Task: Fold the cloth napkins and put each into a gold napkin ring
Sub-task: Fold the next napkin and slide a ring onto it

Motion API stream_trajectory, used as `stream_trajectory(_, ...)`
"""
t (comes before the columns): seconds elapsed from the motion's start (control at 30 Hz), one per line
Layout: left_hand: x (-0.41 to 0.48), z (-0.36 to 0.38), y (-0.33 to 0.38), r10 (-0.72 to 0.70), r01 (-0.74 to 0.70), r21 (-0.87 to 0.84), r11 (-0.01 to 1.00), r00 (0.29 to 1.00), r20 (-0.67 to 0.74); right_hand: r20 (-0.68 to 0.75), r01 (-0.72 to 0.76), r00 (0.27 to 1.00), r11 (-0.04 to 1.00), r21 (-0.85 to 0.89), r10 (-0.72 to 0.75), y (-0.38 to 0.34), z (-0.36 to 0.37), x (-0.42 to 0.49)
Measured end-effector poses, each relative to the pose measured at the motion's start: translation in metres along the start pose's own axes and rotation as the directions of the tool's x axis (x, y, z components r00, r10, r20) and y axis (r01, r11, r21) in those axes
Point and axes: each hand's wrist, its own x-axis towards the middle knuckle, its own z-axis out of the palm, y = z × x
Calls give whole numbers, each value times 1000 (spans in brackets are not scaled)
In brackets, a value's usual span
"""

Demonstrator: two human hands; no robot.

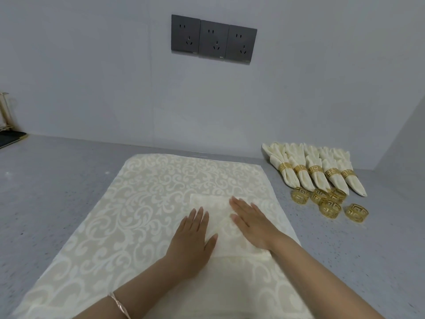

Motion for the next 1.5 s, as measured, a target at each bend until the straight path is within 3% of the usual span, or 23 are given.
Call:
stream_trajectory(0.3,-2,-5,-3,48,-47,-30,998,998,34,-3,-57,998,998,37,57,16,-7,12)
stream_trajectory(0.47,-1,-4,-3,49,-48,-45,998,999,10,-278,174,952,975,137,-131,-1,-23,-27)
stream_trajectory(0.57,0,-2,-4,52,-52,-51,997,999,-1,-263,326,915,945,39,-305,-6,-23,-58)
stream_trajectory(0.67,0,-1,-5,58,-58,-50,997,998,1,-180,352,918,935,-40,-353,6,-17,-71)
stream_trajectory(0.77,-1,-2,-5,65,-66,-69,995,998,-7,-205,307,932,952,10,-298,18,-20,-72)
stream_trajectory(0.83,-2,-4,-4,64,-65,-88,994,998,-19,-243,279,941,947,160,-236,22,-24,-69)
stream_trajectory(0.93,-3,-5,-3,65,-68,-118,991,997,-31,-217,191,971,870,455,-99,19,-31,-62)
stream_trajectory(1.07,-4,-7,-2,51,-53,-183,982,999,-13,-259,116,964,766,632,67,15,-26,-47)
stream_trajectory(1.27,-5,-7,-1,55,-50,-154,987,998,27,-283,39,935,731,681,214,18,-13,-27)
stream_trajectory(1.5,7,-7,-6,49,-42,-175,984,998,40,-262,-45,937,822,568,233,17,-12,-20)
